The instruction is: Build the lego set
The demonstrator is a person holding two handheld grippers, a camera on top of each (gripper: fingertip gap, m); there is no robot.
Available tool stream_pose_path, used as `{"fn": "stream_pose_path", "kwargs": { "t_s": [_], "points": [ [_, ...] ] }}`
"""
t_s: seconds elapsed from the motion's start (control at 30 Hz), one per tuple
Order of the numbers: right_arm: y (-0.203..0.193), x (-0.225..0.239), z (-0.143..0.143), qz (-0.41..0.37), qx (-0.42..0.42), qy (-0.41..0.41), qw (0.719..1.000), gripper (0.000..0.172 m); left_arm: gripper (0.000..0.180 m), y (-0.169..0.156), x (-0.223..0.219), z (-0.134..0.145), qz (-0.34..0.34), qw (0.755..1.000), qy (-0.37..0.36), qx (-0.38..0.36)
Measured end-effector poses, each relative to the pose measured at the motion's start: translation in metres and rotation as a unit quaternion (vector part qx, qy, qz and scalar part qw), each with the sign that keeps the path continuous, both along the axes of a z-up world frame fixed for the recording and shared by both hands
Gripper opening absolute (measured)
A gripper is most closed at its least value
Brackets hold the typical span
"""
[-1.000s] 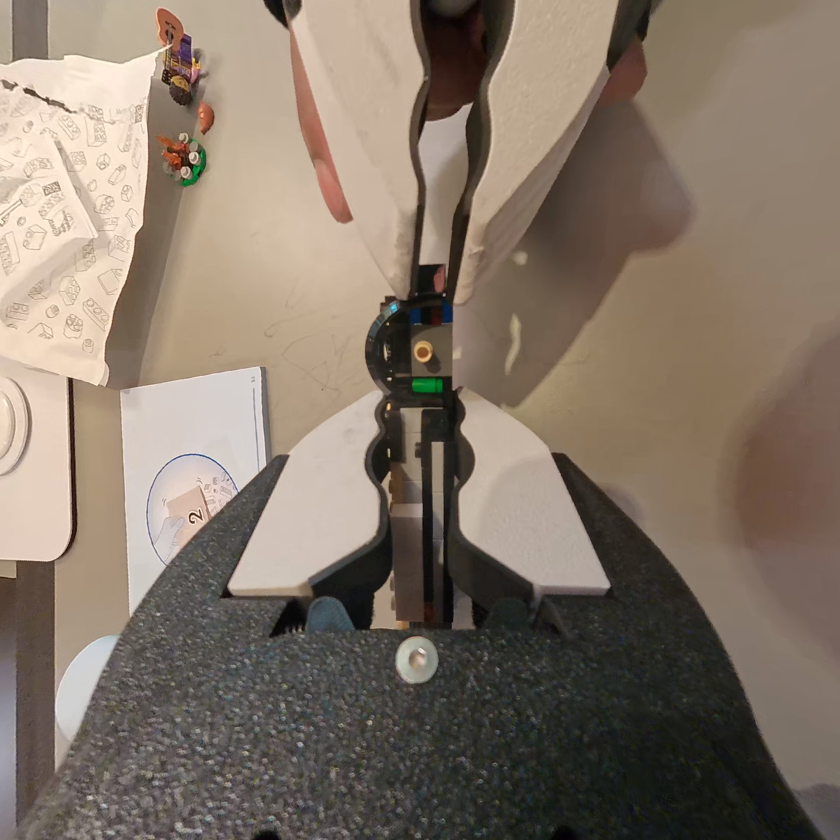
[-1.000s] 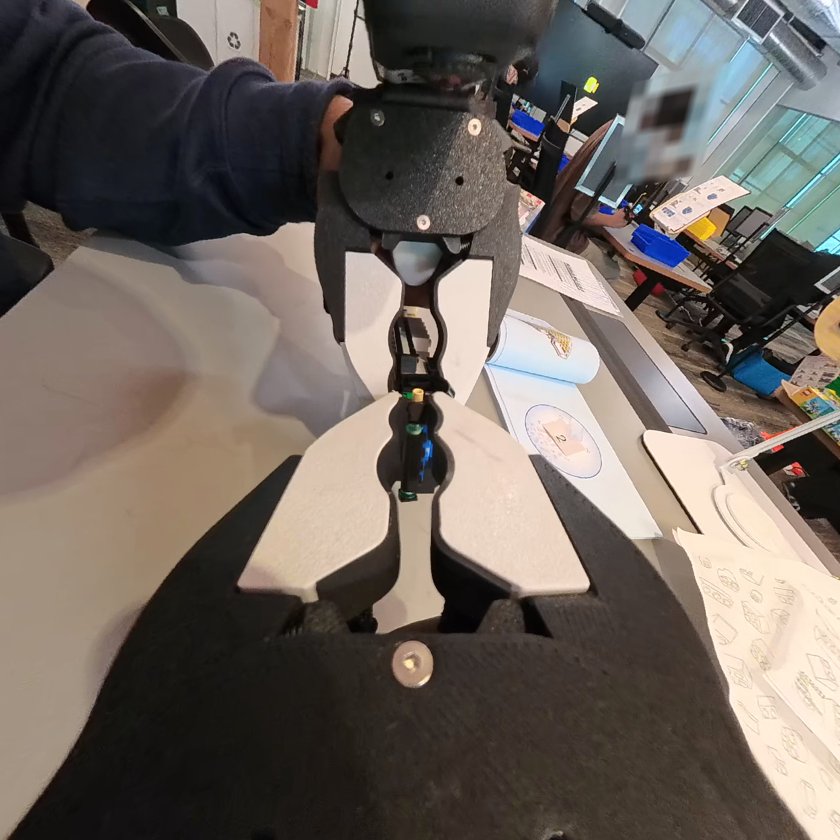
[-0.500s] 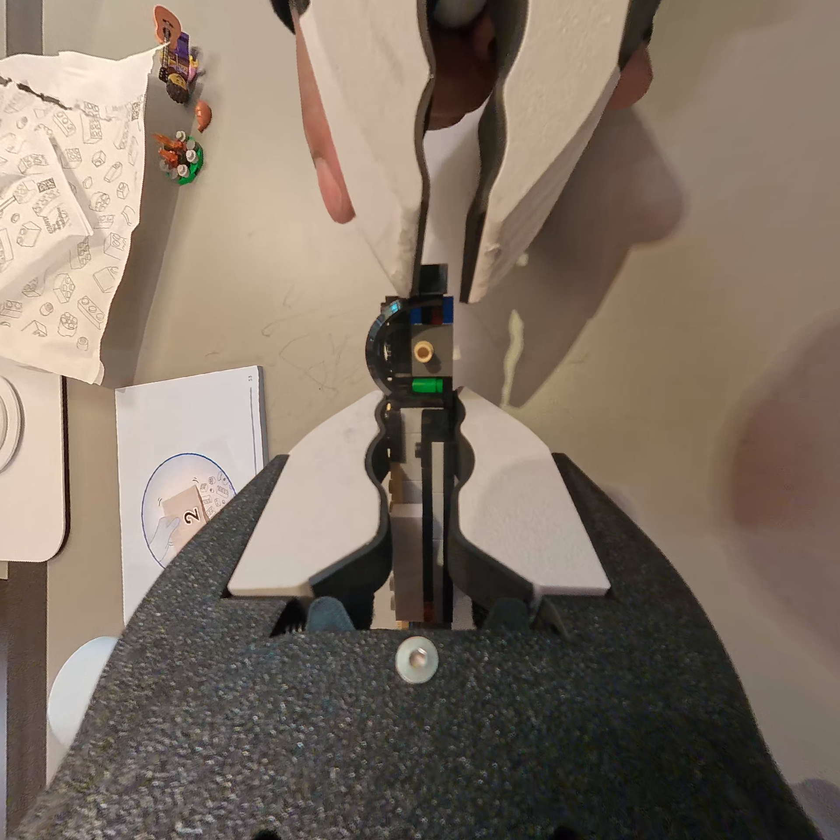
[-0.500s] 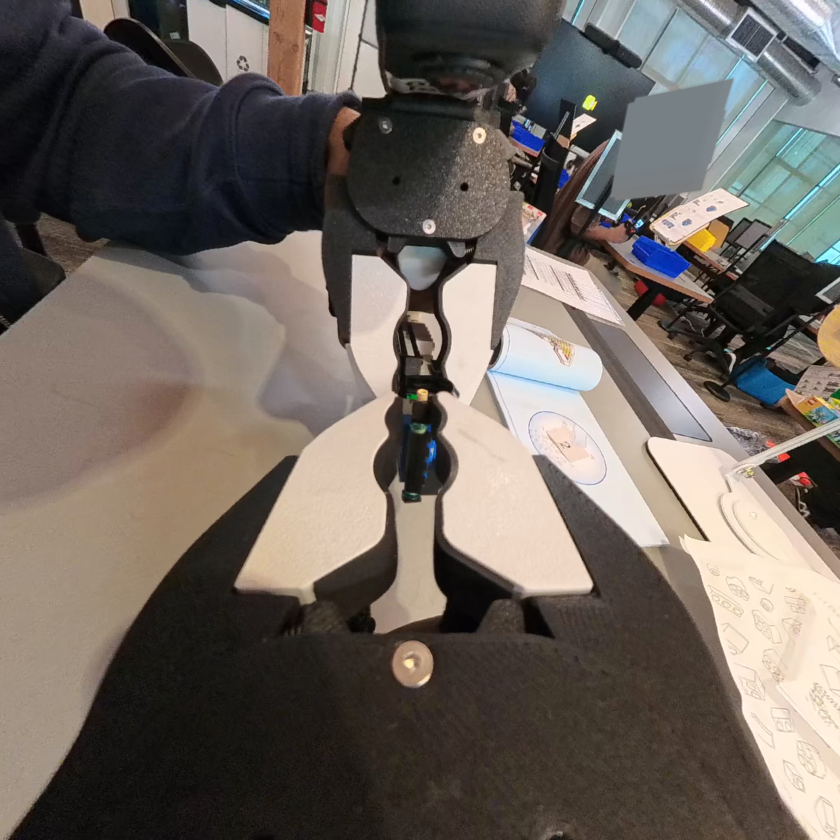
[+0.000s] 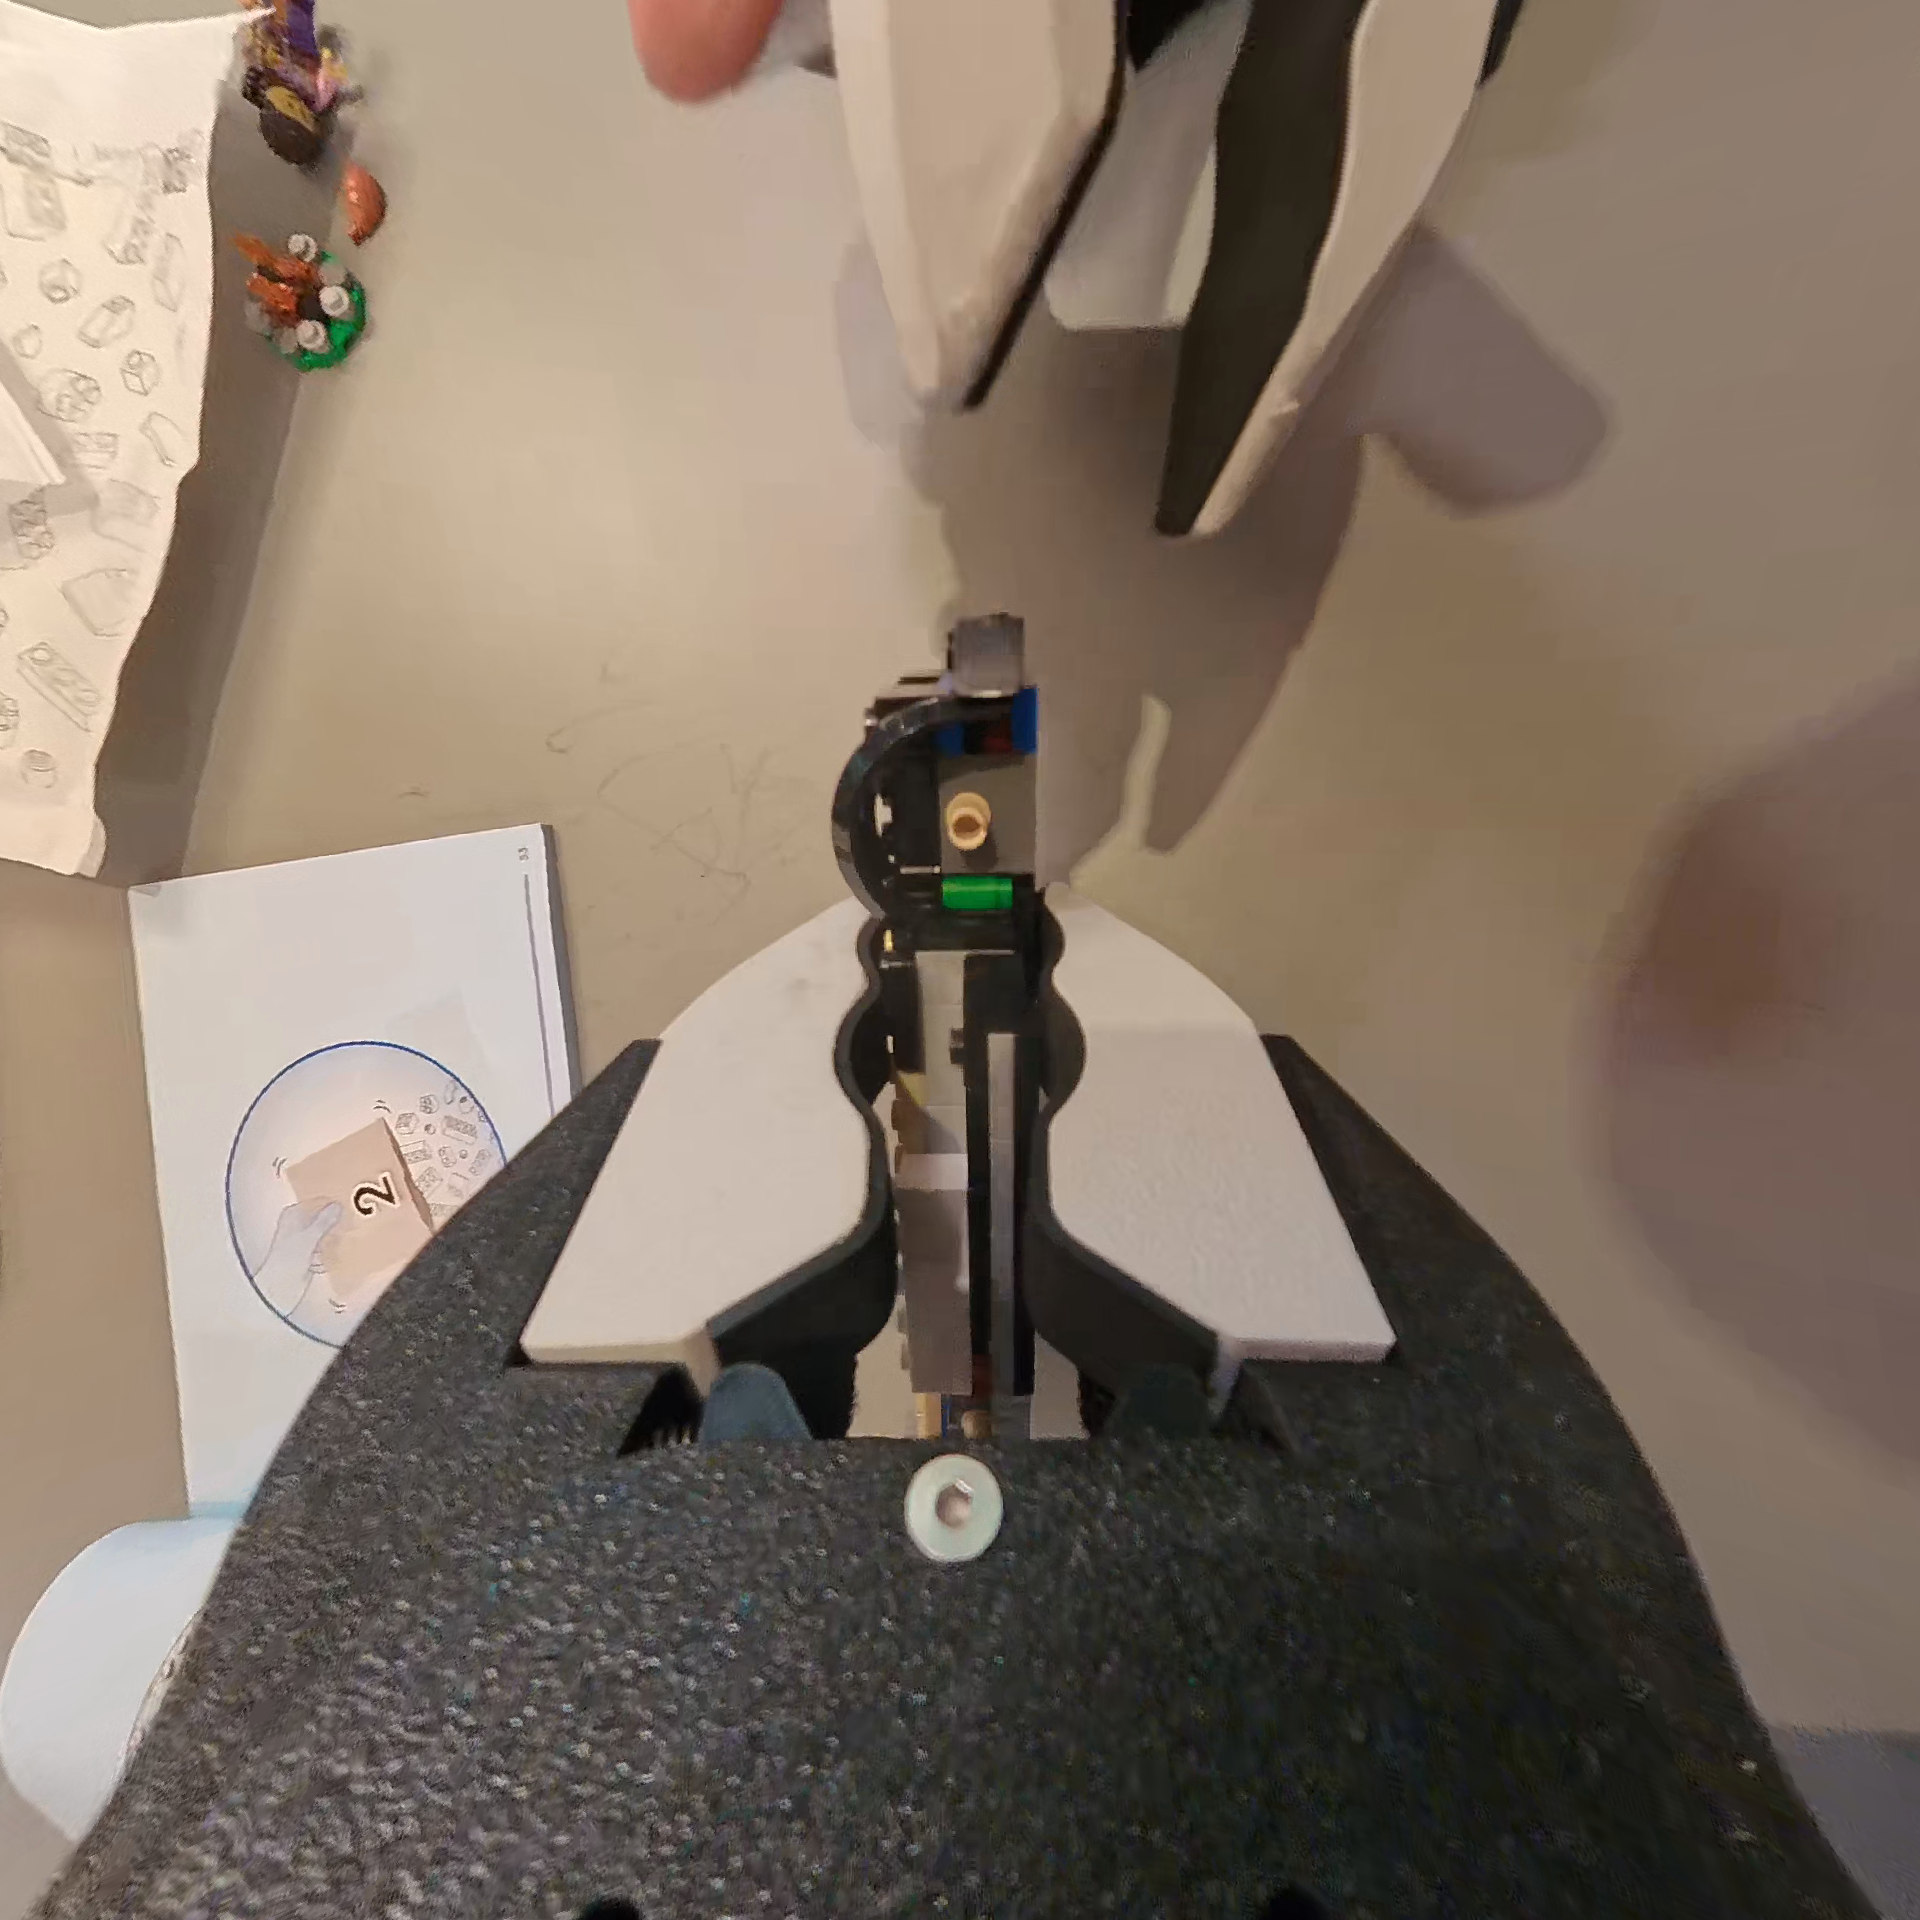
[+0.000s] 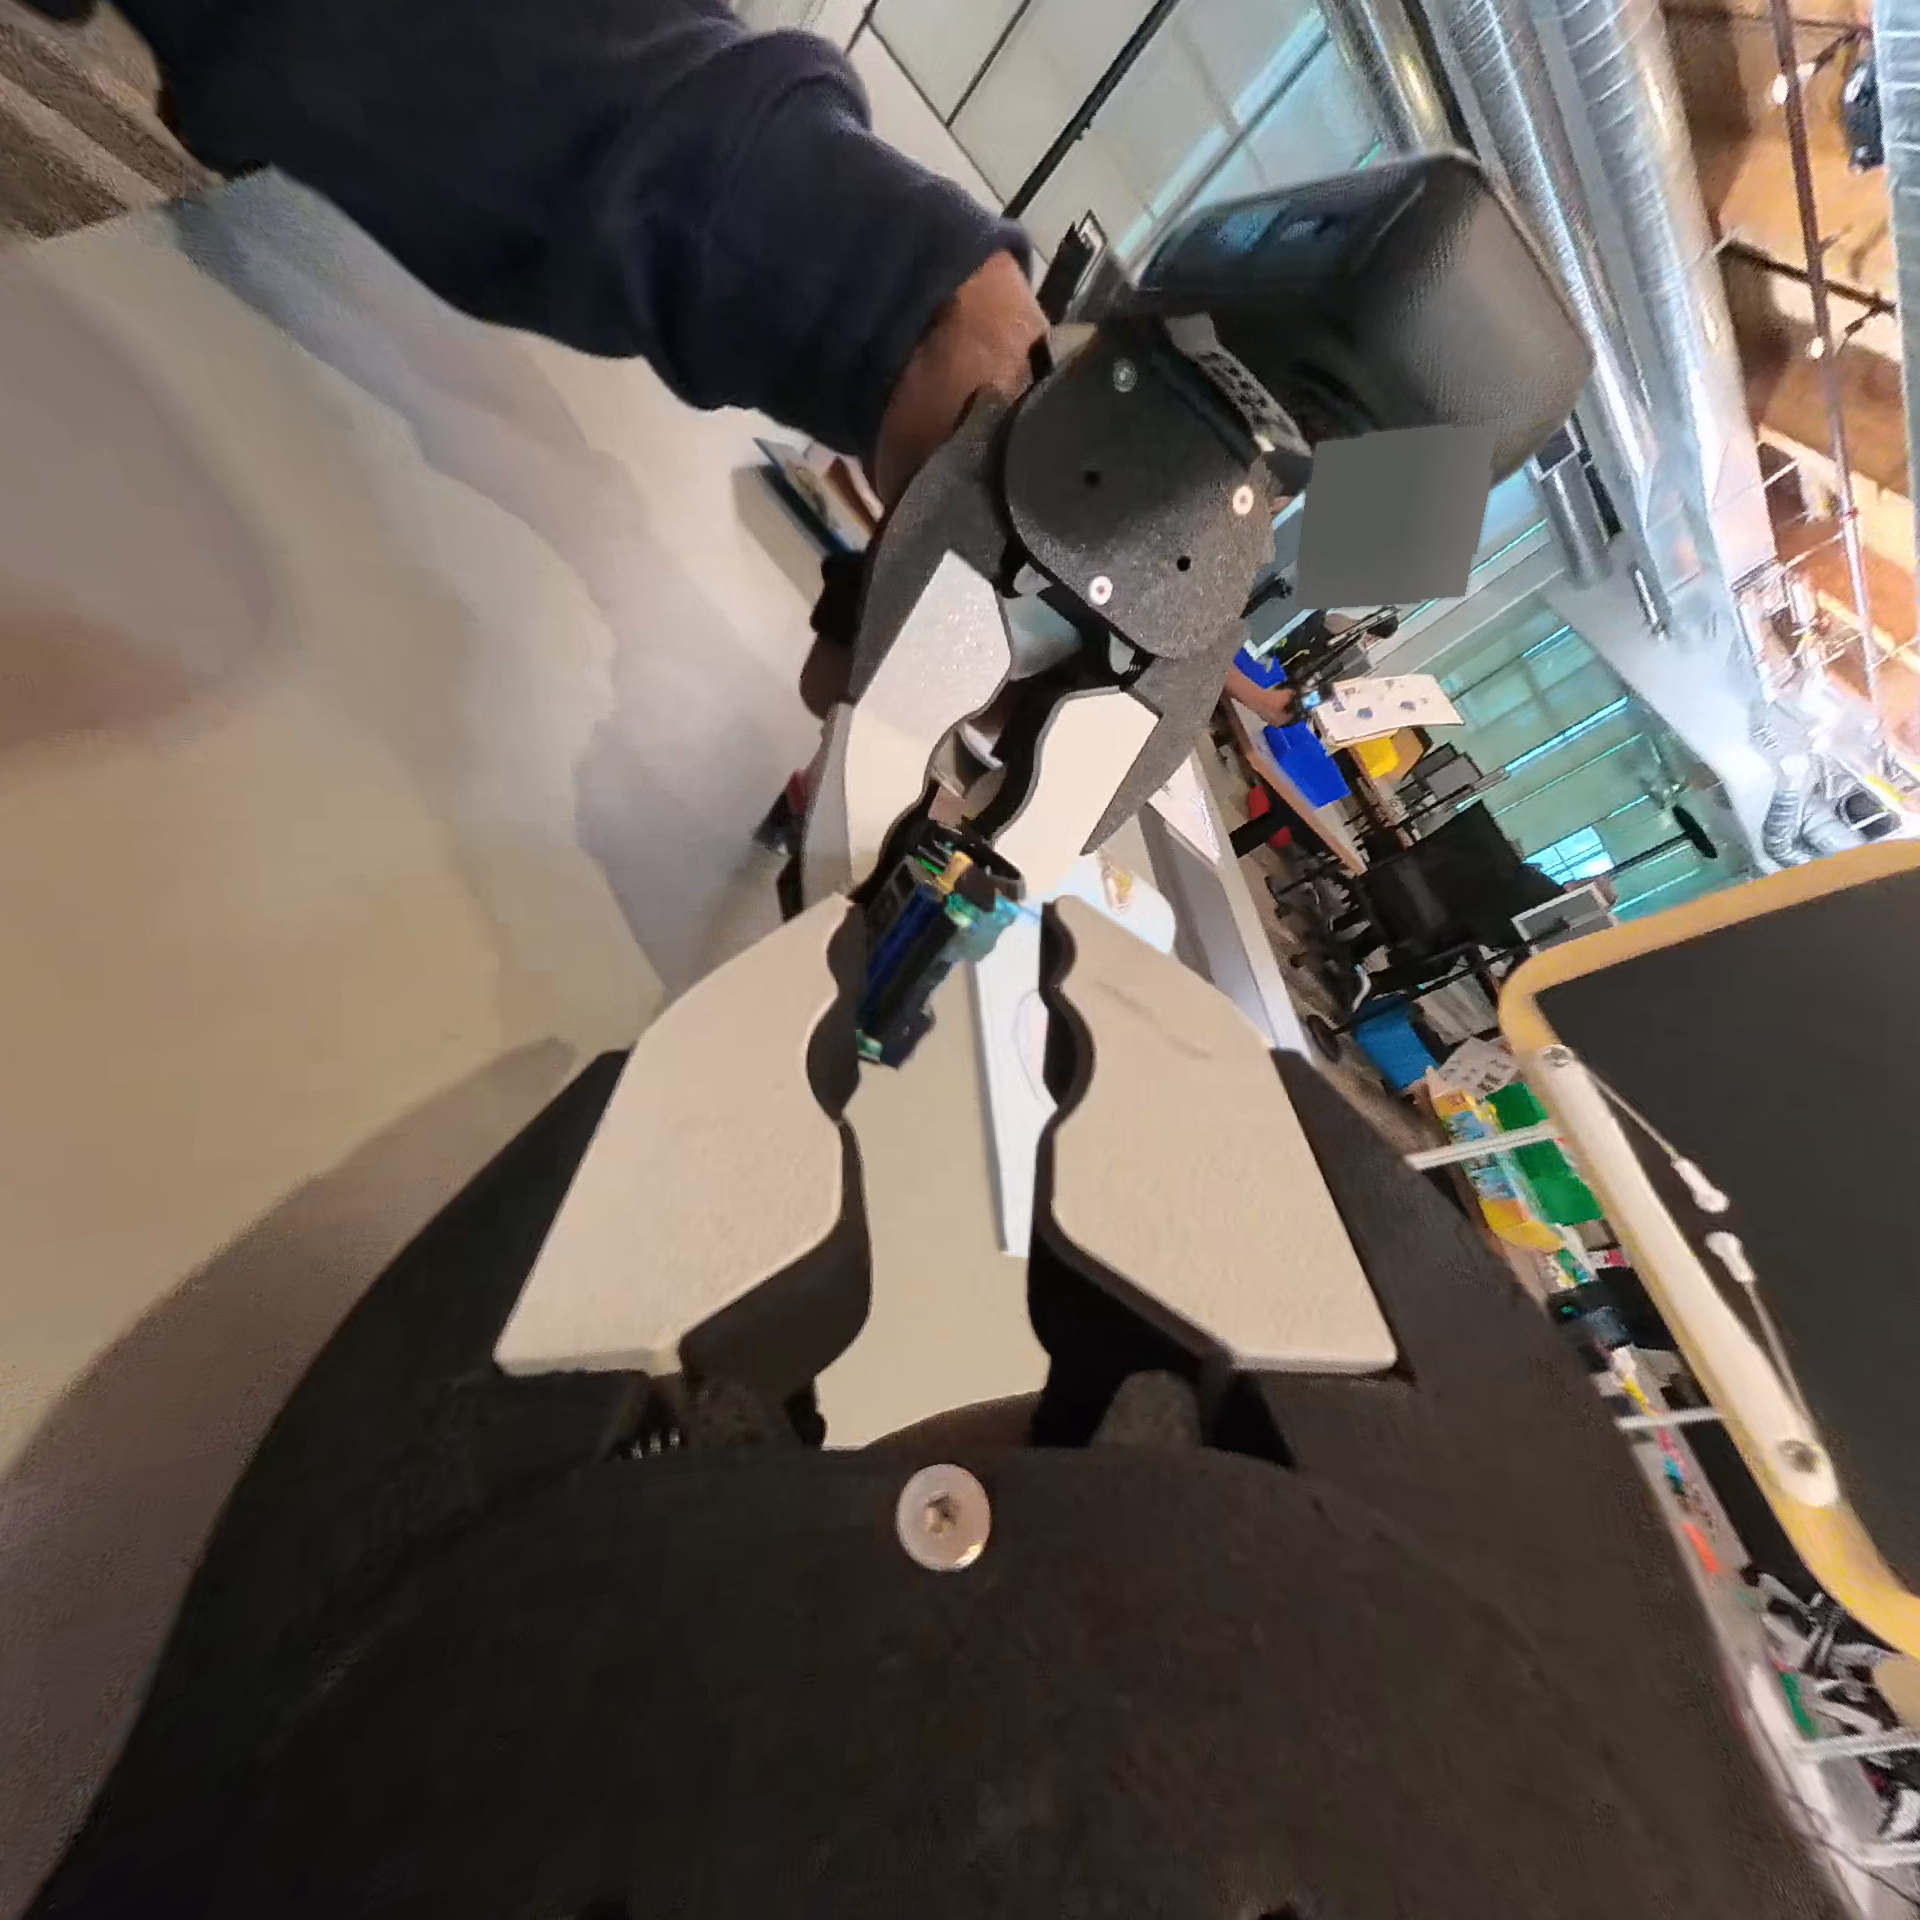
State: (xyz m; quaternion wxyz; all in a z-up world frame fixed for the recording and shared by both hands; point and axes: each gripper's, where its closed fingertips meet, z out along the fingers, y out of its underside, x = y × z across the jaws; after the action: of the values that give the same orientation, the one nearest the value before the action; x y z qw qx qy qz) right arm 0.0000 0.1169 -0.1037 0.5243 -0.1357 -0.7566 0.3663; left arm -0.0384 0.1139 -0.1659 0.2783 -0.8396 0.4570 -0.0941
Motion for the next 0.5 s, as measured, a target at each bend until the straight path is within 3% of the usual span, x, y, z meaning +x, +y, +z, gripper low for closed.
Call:
{"fn": "stream_pose_path", "kwargs": {
  "t_s": [0.3, 0.5],
  "points": [
    [0.001, -0.002, 0.004, 0.03, 0.006, -0.018, 0.999, 0.035, 0.024, 0.002, 0.007, 0.004, -0.013, 0.997, -0.033, -0.067],
    [-0.002, 0.004, 0.002, 0.084, 0.052, -0.025, 0.995, 0.049, 0.024, 0.0, 0.017, 0.008, -0.026, 0.992, -0.066, -0.102]
  ]
}}
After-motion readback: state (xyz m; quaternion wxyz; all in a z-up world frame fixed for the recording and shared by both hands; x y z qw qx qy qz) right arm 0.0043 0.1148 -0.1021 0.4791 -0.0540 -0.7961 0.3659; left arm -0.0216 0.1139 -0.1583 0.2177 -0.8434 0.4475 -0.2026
